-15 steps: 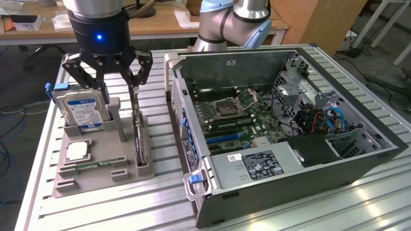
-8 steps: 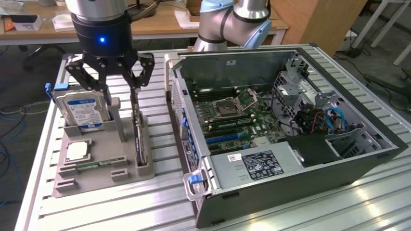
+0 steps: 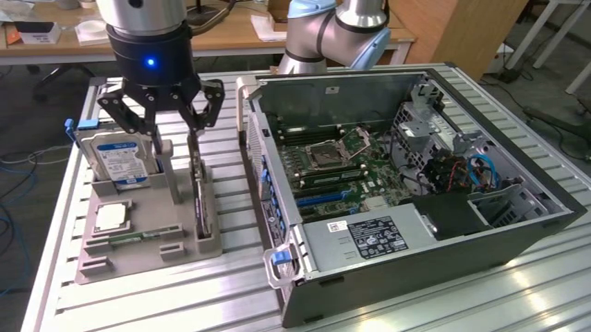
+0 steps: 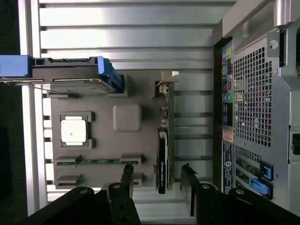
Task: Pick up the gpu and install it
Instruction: 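Pick up the gpu and move the gpu toward the slot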
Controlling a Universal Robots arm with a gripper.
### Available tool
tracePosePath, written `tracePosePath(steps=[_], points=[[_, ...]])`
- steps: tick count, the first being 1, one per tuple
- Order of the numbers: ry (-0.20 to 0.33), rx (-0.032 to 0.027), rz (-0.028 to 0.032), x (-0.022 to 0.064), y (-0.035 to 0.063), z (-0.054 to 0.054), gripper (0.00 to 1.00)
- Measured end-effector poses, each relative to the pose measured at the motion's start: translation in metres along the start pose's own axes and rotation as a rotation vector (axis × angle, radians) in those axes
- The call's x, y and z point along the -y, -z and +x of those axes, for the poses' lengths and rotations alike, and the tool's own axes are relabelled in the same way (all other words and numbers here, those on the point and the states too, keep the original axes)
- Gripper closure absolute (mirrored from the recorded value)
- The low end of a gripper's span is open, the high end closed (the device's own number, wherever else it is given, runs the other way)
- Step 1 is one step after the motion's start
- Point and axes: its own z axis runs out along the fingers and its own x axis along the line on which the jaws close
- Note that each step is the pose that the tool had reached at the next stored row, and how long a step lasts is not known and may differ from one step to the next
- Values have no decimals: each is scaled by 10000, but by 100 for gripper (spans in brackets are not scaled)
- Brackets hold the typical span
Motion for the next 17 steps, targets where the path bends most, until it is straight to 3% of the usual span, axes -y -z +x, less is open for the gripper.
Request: tracePosePath(steps=[17], points=[[0, 0, 11, 45, -97, -29, 47]])
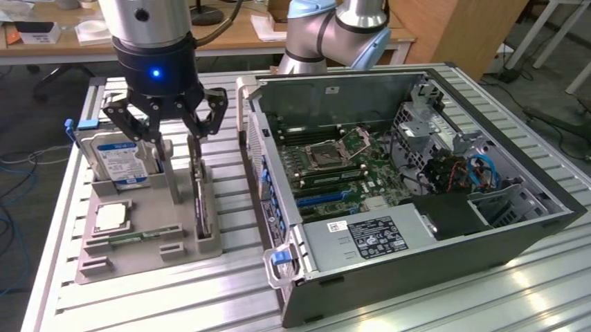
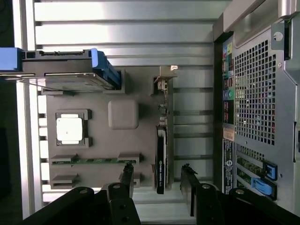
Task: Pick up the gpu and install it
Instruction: 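Pick up the gpu and move the gpu toward the slot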
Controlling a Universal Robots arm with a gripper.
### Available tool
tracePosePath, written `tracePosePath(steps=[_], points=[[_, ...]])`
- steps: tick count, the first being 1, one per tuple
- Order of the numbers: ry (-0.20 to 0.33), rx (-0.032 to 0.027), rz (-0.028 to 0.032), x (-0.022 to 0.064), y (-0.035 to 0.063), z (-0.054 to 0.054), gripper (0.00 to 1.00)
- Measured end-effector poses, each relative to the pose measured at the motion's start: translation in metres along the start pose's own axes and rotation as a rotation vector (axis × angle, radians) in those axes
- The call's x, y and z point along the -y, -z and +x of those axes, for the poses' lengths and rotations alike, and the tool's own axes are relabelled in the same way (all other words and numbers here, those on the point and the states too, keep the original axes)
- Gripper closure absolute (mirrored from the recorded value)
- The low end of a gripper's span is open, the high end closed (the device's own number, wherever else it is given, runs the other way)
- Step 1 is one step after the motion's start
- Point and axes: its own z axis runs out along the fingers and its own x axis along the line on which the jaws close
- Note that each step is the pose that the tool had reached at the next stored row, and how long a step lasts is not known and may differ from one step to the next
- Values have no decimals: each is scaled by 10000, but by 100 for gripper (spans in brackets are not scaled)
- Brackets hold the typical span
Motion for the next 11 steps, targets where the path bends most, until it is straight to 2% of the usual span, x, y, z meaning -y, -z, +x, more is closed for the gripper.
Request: tracePosePath(steps=[7, 8, 11], points=[[0, 1, 4, 43, -38, -5, 47], [0, 0, 8, 92, -172, -11, 47], [0, 1, 8, 98, -197, -12, 47]])
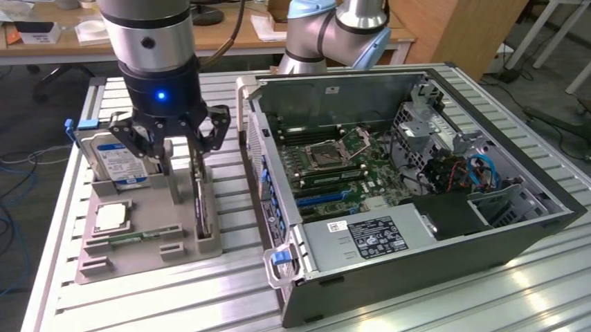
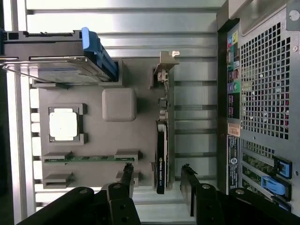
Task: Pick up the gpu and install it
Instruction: 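Pick up the gpu and move the gpu toward the slot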
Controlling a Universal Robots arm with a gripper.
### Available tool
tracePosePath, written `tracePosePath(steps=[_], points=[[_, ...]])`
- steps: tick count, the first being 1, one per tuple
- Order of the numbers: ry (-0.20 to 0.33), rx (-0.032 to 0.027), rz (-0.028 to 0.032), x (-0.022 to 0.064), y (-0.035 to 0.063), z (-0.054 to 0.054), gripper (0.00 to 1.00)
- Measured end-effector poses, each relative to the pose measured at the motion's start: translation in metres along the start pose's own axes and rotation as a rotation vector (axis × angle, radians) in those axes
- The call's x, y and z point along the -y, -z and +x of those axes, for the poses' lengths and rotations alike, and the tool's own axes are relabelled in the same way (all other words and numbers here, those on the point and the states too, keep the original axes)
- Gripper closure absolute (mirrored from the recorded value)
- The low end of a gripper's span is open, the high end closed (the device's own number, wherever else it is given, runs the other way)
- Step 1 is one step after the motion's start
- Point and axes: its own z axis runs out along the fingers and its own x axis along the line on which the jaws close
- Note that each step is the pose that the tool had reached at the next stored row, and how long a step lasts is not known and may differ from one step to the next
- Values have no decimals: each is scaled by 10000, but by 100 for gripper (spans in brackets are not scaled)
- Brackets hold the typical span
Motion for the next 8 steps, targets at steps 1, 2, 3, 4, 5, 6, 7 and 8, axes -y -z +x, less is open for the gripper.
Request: tracePosePath(steps=[1, 2, 3, 4, 5, 6, 7, 8], points=[[-1, -1, 2, 1, -6, 0, 47], [-1, -1, 2, 3, -13, -1, 47], [0, 0, 1, 5, -22, -1, 47], [-1, 0, 2, 6, -28, -1, 47], [0, -1, 2, 7, -34, -2, 47], [1, -2, 3, 8, -39, -8, 47], [1, -2, 3, 8, -43, -15, 47], [0, -1, 2, 8, -48, -21, 47]])
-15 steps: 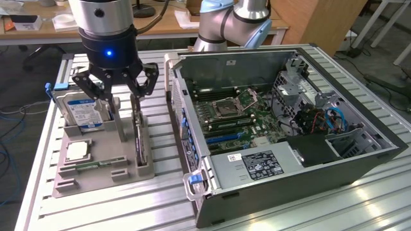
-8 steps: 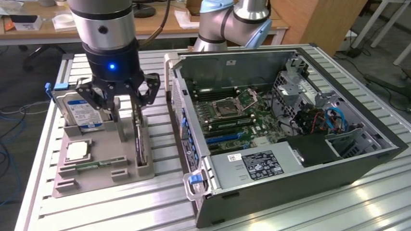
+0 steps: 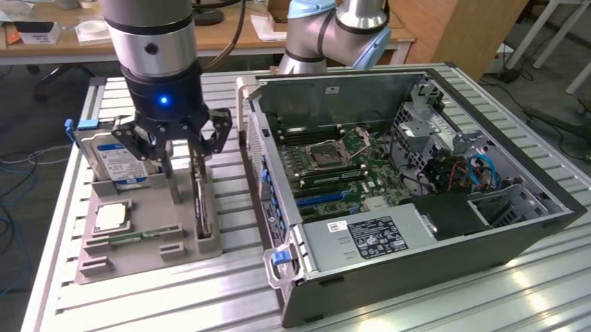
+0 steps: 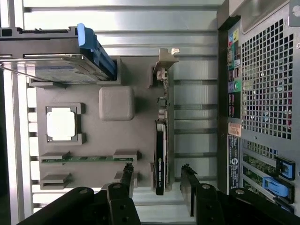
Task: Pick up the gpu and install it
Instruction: 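Pick up the gpu and move the gpu toward the slot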
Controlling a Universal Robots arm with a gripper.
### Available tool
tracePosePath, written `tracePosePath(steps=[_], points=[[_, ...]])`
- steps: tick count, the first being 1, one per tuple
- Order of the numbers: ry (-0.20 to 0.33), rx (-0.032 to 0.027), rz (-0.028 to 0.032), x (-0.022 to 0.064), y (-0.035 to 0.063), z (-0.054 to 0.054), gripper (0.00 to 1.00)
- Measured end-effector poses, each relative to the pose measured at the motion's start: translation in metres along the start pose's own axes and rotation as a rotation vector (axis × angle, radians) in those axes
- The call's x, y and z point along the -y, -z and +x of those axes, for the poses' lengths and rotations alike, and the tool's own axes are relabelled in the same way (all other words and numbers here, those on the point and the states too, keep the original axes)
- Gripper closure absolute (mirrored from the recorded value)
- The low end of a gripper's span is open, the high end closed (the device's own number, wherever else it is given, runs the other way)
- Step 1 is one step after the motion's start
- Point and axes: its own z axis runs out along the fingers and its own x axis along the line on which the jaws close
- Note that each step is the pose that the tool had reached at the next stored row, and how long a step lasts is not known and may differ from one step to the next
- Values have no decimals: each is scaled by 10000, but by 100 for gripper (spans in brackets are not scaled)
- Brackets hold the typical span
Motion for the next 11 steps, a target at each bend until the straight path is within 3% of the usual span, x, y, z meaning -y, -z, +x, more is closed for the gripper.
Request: tracePosePath(steps=[11], points=[[-2, 1, 1, 17, -86, -26, 47]])
